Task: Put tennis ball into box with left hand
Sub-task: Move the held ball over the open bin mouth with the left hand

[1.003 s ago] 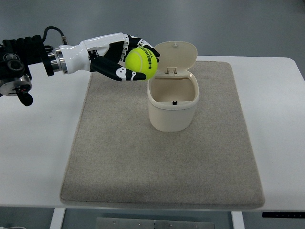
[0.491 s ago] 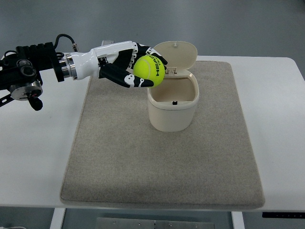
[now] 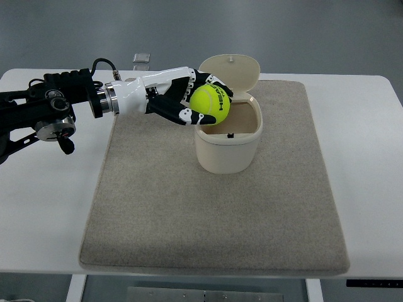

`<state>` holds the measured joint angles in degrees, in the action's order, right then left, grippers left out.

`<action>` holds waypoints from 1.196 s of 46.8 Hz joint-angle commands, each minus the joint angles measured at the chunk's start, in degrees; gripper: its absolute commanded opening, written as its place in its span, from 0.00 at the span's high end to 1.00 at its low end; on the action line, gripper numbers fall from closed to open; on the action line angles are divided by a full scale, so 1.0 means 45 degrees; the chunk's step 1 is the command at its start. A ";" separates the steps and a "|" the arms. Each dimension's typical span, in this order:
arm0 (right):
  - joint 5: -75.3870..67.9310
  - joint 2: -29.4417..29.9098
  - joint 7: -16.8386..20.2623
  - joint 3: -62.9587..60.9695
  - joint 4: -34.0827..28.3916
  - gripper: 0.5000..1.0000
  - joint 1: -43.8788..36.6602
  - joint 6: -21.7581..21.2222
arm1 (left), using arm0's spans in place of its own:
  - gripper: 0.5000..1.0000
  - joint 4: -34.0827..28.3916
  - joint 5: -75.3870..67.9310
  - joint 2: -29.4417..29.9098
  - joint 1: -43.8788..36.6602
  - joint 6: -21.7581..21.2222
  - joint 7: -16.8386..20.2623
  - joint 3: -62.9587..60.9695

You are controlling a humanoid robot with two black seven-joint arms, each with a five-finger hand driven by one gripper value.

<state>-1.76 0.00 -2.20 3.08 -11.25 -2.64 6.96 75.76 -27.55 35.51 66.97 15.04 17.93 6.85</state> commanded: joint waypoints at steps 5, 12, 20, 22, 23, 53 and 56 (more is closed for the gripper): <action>0.0000 0.0000 0.0000 0.0000 0.0000 0.20 0.0000 0.0017 | 1.00 -0.0565 0.0048 -0.0040 -0.0020 -0.0022 0.0001 0.0040; 0.0000 0.0000 0.0000 0.0000 0.0000 0.20 0.0000 -0.0003 | 1.00 -0.0742 0.0029 -0.0118 -0.0039 -0.0002 0.0001 0.0040; 0.0000 0.0000 0.0000 0.0000 0.0000 0.20 0.0000 0.0017 | 1.00 -0.0742 0.0029 -0.0294 -0.0137 -0.0002 0.0001 0.0020; 0.0000 0.0000 0.0000 0.0000 0.0000 0.20 0.0000 0.0017 | 1.00 -0.0761 0.0029 -0.0313 -0.0137 -0.0022 0.0001 0.0020; 0.0000 0.0000 0.0000 0.0000 0.0000 0.20 0.0000 -0.0003 | 1.00 -0.0761 0.0029 -0.0313 -0.0137 -0.0003 0.0001 0.0020; 0.0000 0.0000 0.0000 0.0000 0.0000 0.20 0.0000 0.0017 | 1.00 -0.1386 0.0048 -0.1094 -0.0371 -0.0315 0.0001 0.0059; 0.0000 0.0000 0.0000 0.0000 0.0000 0.20 0.0000 -0.0003 | 1.00 -0.1367 0.0048 -0.1134 -0.0371 -0.0315 0.0001 0.0059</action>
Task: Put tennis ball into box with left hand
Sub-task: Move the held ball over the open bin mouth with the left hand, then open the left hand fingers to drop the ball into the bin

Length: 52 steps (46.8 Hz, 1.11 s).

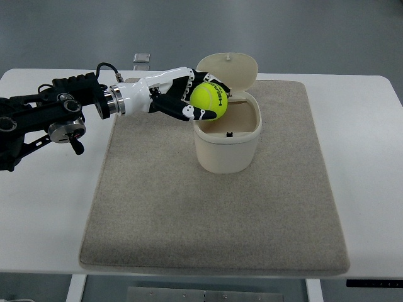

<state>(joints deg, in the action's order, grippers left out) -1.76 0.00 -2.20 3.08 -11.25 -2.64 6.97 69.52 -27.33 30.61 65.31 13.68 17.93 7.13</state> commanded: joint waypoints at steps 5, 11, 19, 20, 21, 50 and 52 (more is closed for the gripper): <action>0.0000 0.0000 0.0000 0.0000 0.0000 0.20 0.0001 0.0013 | 1.00 0.0058 -0.0001 -0.0044 -0.0001 -0.0052 0.0000 0.0018; 0.0000 0.0000 0.0000 0.0000 0.0000 0.20 0.0001 0.0013 | 1.00 0.0175 -0.0001 -0.0044 -0.0020 -0.0617 0.0000 0.0077; 0.0000 0.0000 0.0000 0.0000 0.0000 0.20 0.0001 -0.0007 | 0.82 0.0292 0.0019 -0.0024 -0.0020 -0.0950 0.0000 0.0077; 0.0000 0.0000 0.0000 0.0000 0.0000 0.20 0.0001 0.0013 | 0.78 0.0312 0.0019 -0.0024 -0.0020 -0.0989 0.0000 0.0077; 0.0000 0.0000 0.0000 0.0000 0.0000 0.20 0.0001 0.0013 | 0.72 0.0331 0.0019 -0.0024 -0.0020 -0.1028 0.0000 0.0077; 0.0000 0.0000 0.0000 0.0000 0.0000 0.20 0.0001 -0.0007 | 0.24 0.0624 0.0038 -0.0044 -0.0157 -0.1185 0.0000 0.0116; 0.0000 0.0000 0.0000 0.0000 0.0000 0.20 0.0001 0.0013 | 0.24 0.0624 0.0038 -0.0044 -0.0157 -0.1204 0.0000 0.0116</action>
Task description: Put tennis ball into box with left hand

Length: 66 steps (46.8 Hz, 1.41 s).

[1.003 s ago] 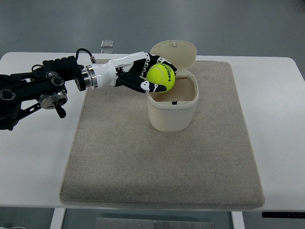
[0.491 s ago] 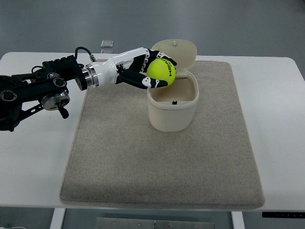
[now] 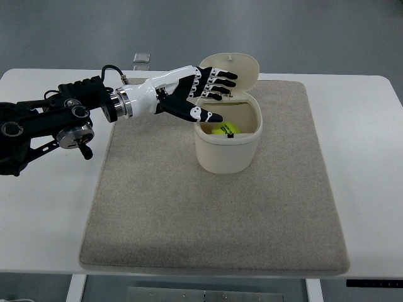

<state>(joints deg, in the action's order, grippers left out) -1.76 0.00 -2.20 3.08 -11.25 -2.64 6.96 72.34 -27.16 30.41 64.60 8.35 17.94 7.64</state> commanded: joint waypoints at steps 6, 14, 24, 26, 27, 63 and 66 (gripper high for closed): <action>0.0000 0.0000 0.0000 0.0000 0.0000 0.20 0.0000 0.0017 | 0.24 0.0077 0.0000 0.0000 0.0000 0.0000 -0.0003 0.0001; 0.0000 0.0000 0.0000 0.0000 0.0000 0.20 0.0000 -0.0002 | 0.52 0.0624 -0.0019 0.0097 0.0019 -0.0058 0.0016 0.0001; 0.0000 0.0000 0.0000 0.0000 0.0000 0.20 0.0000 -0.0003 | 1.00 0.1171 -0.0078 0.0156 0.0097 -0.0039 0.0055 0.0059; 0.0000 0.0000 0.0000 0.0000 0.0000 0.20 0.0000 -0.0003 | 1.00 0.1171 -0.0078 0.0176 0.0097 -0.0039 0.0075 0.0176; 0.0000 0.0000 0.0000 0.0000 0.0000 0.20 0.0000 0.0017 | 1.00 0.1171 -0.0078 0.0156 0.0078 -0.0039 0.0056 0.0293; 0.0000 0.0000 0.0000 0.0000 0.0000 0.20 0.0000 -0.0003 | 1.00 0.1855 0.0020 0.0527 -0.0254 -0.1092 0.0075 0.2363; 0.0000 0.0000 0.0000 0.0000 0.0000 0.20 0.0000 -0.0003 | 1.00 0.1797 0.0233 0.0566 -0.0468 -0.1483 0.0075 0.2812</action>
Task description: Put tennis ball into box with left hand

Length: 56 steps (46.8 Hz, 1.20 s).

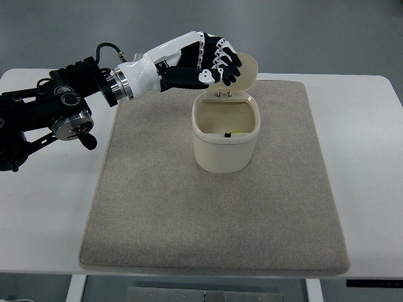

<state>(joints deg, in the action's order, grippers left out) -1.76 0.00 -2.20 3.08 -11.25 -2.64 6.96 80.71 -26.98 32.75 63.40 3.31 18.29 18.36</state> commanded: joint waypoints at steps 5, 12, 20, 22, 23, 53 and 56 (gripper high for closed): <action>0.0000 0.0000 0.0001 0.0000 0.0000 0.20 0.0000 -0.0004 | 1.00 -0.0239 0.0955 0.0084 -0.0475 -0.0912 -0.0021 0.1076; 0.0000 0.0000 0.0001 0.0000 0.0000 0.20 0.0000 0.0015 | 1.00 -0.1429 0.1543 0.0260 -0.0573 -0.0971 -0.0002 0.1291; 0.0000 0.0000 0.0001 0.0000 0.0000 0.20 0.0000 -0.0004 | 1.00 -0.2855 0.2088 0.0241 -0.0690 -0.0815 0.0116 0.1350; 0.0000 0.0000 0.0001 0.0000 0.0000 0.20 0.0000 -0.0004 | 1.00 -0.3187 0.2401 0.0202 -0.0729 -0.0756 0.0135 0.1447; 0.0000 0.0000 0.0001 0.0000 0.0000 0.20 0.0000 -0.0004 | 1.00 -0.3324 0.2538 0.0163 -0.0748 -0.0717 0.0135 0.1486; 0.0000 0.0000 0.0001 0.0000 0.0000 0.20 0.0000 0.0015 | 1.00 -0.7836 0.4863 -0.1770 -0.2662 0.0943 0.0155 0.3693; 0.0000 0.0000 0.0001 0.0000 0.0000 0.20 0.0000 -0.0004 | 1.00 -0.8168 0.4863 -0.2044 -0.2877 0.1099 0.0155 0.4180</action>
<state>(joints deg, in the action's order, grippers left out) -1.76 0.00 -2.19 3.08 -11.25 -2.63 6.97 45.50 -5.10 24.77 51.43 7.59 18.98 35.06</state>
